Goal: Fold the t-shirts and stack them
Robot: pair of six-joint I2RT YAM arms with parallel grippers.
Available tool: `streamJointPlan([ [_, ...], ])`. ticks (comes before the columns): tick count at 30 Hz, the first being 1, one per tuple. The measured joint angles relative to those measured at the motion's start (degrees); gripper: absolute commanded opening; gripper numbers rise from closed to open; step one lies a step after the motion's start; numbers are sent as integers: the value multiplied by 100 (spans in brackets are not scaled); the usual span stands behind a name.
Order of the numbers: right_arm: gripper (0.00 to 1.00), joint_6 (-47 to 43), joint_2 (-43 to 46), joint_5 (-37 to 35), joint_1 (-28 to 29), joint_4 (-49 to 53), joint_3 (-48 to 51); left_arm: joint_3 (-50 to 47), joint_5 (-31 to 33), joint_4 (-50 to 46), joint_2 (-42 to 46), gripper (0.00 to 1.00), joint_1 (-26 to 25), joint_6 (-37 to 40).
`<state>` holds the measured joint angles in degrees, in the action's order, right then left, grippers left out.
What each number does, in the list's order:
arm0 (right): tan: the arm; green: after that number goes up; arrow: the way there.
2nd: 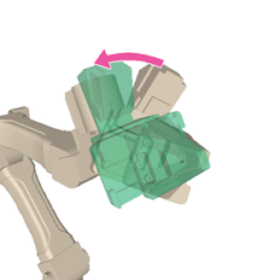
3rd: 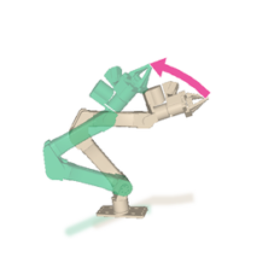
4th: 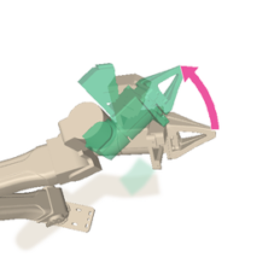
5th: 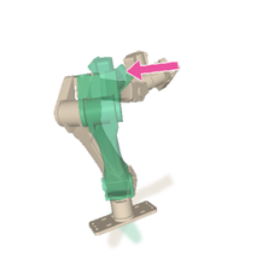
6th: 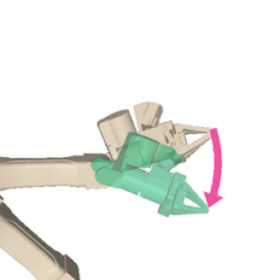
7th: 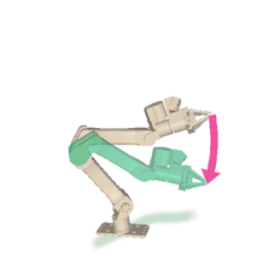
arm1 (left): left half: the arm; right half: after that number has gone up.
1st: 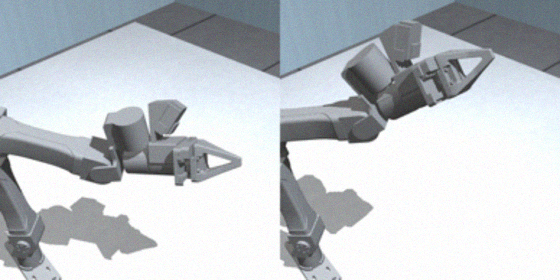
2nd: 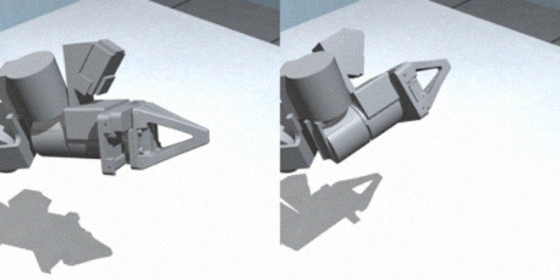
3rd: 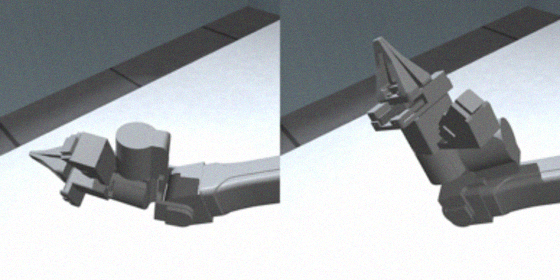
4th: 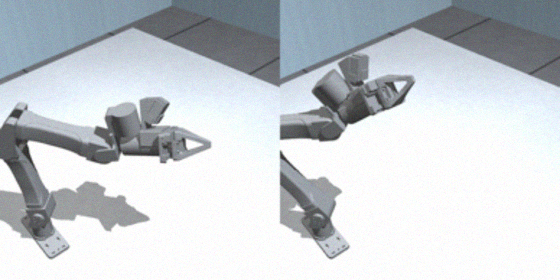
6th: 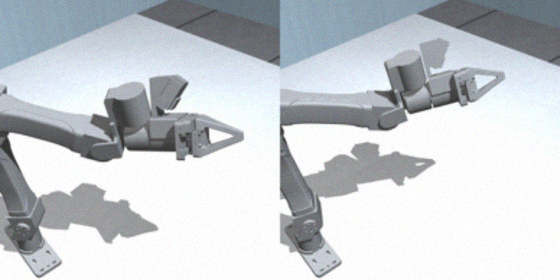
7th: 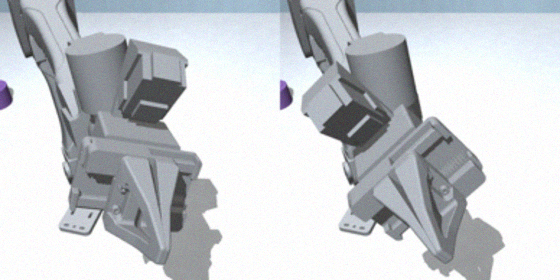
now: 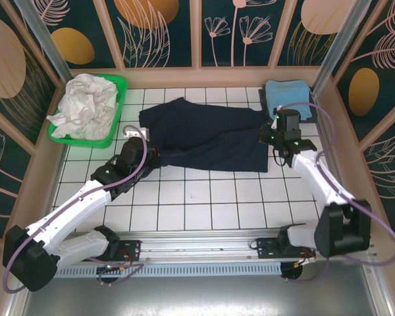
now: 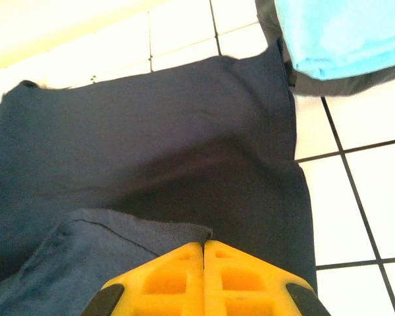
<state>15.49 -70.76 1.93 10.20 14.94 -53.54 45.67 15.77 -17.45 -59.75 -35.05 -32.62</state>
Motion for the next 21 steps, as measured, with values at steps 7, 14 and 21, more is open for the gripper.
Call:
streamJointPlan([
  [7,0,13,1329,501,2,-101,20,946,704,-507,304,0,0,367],
  [14,0,142,-13,820,57,-726,-946,2319,1126,188,-713,0,354,1241],
  [21,0,-153,-2114,-267,404,-229,-3783,5700,553,334,-3585,0,1338,2225],
])
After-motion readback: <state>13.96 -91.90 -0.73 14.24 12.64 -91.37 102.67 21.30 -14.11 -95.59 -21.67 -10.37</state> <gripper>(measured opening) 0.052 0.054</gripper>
